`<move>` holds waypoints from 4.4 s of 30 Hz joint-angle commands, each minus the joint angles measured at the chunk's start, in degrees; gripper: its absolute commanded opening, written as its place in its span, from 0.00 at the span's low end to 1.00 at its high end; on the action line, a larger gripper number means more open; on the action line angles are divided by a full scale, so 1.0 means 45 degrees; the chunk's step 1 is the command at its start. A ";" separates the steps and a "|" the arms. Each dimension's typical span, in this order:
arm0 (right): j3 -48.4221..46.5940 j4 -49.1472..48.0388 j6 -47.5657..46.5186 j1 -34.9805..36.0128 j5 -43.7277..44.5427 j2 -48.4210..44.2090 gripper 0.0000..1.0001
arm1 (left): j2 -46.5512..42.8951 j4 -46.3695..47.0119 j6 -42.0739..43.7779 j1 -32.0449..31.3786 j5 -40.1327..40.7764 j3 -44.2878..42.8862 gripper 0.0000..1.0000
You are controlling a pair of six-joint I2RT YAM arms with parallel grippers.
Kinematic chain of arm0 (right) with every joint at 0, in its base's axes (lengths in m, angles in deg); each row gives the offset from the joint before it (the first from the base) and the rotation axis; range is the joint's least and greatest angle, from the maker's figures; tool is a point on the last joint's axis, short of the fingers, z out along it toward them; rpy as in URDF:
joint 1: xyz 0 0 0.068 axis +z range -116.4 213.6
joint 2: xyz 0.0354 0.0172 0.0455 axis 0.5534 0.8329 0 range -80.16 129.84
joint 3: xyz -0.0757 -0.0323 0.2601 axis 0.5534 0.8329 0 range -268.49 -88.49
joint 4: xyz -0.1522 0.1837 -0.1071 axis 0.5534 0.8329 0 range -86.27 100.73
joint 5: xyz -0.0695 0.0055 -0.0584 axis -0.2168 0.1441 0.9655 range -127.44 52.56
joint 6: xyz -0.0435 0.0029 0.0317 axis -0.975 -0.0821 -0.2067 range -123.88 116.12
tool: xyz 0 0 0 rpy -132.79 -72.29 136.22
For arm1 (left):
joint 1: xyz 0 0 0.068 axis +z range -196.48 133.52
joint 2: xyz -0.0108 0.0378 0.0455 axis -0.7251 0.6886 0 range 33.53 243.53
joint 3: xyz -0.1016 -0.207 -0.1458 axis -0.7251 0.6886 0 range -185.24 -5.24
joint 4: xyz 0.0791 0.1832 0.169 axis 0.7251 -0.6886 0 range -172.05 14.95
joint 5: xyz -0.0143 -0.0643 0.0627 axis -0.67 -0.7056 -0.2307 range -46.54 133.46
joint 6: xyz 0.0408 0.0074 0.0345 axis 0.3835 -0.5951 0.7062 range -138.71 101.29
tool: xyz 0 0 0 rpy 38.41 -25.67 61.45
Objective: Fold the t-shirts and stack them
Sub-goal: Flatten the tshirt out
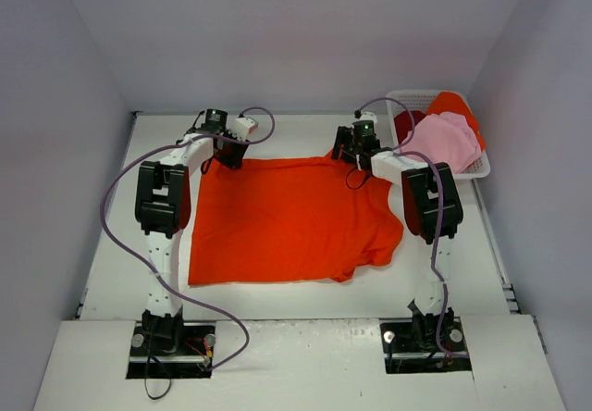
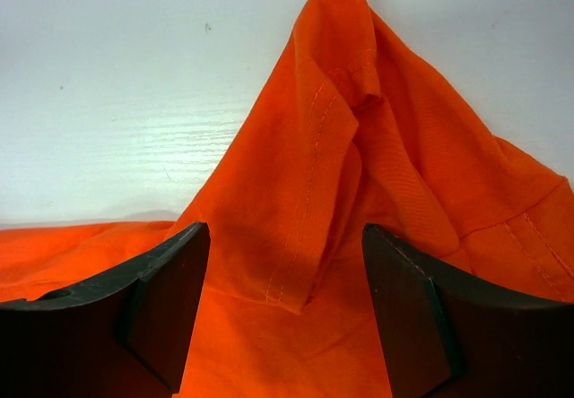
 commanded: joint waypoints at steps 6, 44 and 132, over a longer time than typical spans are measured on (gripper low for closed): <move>-0.0499 -0.0575 -0.0057 -0.0116 -0.0098 -0.0106 0.65 | -0.0177 0.0009 0.0027 -0.0008 0.0261 0.0038 0.25; -0.0460 -0.0712 -0.0056 -0.0234 -0.0195 0.0050 0.51 | -0.0079 0.0067 -0.0052 -0.0008 0.0261 0.0096 0.25; 0.2801 0.0967 -0.0291 0.0098 -0.0098 -0.7056 0.00 | -0.5584 -0.0304 -0.2549 -0.3231 0.7332 0.1696 0.00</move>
